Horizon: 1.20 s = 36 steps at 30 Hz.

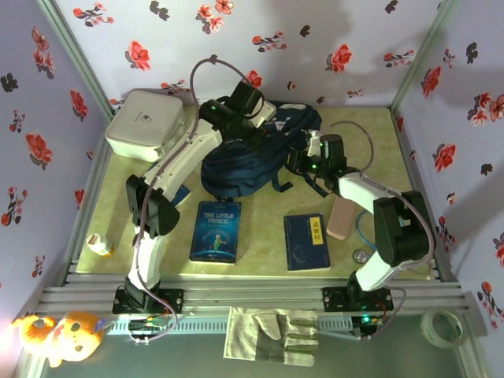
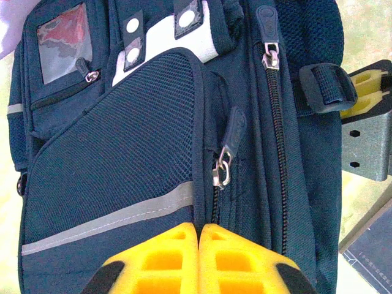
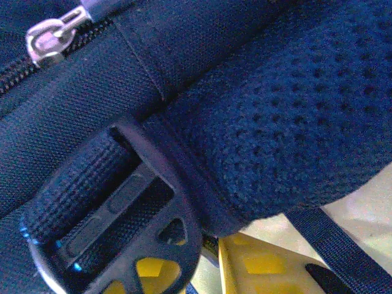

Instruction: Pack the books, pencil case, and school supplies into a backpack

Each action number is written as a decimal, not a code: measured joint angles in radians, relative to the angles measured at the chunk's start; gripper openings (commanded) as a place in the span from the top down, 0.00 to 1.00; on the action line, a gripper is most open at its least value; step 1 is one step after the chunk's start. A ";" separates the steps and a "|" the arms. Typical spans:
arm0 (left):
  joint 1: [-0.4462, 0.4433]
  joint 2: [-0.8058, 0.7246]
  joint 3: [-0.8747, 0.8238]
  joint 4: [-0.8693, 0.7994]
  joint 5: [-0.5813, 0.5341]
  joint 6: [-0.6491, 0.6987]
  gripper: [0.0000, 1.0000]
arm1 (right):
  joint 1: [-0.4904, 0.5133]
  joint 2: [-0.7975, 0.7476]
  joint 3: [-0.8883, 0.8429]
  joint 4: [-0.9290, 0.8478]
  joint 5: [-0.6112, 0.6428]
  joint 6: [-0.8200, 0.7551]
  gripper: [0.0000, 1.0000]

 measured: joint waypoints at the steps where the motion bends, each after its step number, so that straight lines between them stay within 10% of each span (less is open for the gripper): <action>1: 0.001 0.000 0.000 0.000 0.000 0.000 1.00 | 0.000 0.004 0.003 -0.001 -0.001 -0.004 0.78; 36: 0.017 0.029 0.028 0.000 0.024 -0.061 1.00 | 0.035 -0.059 -0.075 0.019 -0.024 -0.019 0.95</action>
